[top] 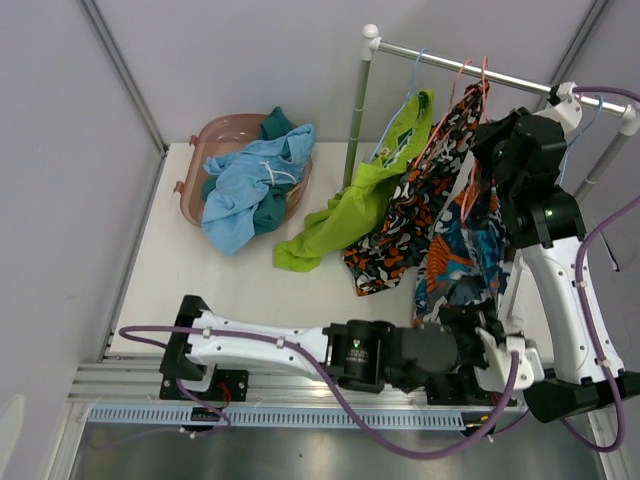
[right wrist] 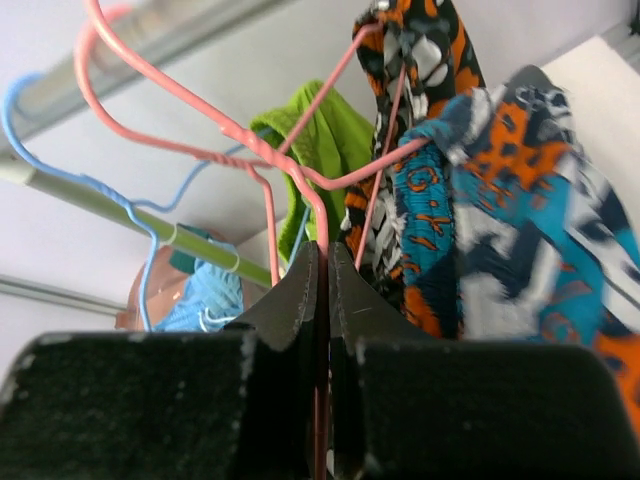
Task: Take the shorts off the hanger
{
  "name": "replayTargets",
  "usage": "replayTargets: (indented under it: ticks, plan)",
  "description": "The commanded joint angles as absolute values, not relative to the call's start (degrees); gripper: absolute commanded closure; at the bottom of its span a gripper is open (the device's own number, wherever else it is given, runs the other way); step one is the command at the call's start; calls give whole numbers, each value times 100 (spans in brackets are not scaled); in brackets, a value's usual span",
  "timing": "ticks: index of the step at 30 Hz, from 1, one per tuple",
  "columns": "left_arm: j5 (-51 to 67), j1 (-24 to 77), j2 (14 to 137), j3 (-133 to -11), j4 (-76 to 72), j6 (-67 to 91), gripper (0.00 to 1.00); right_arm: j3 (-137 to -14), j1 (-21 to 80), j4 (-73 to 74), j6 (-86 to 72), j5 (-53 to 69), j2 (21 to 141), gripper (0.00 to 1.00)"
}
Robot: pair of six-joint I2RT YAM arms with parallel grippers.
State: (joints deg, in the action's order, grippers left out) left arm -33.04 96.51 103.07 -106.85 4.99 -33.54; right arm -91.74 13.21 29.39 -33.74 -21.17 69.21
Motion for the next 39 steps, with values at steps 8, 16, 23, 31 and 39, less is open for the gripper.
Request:
replayTargets:
  ticks: [8, 16, 23, 31, 39]
  plan:
    - [-4464, 10705, 9502, -9089, 54, -2374, 100, -10054, 862, 2645, -3243, -2119, 7102, 100]
    - [-5044, 10469, 9492, -7805, -668, -1653, 100, -10283, 694, 2970, -3453, -1714, 6944, 100]
    - [-4676, 9274, 9913, -8374, -870, -1547, 100, -10037, 686, 3479, -4060, -942, 6373, 100]
    - [-4043, 7920, 10424, -9579, -273, -1398, 100, -10389, 659, 4403, -4183, -466, 6030, 100]
    - [-3892, 8102, 9695, -8641, -282, -687, 100, -10248, 624, 4632, -4061, -746, 5835, 100]
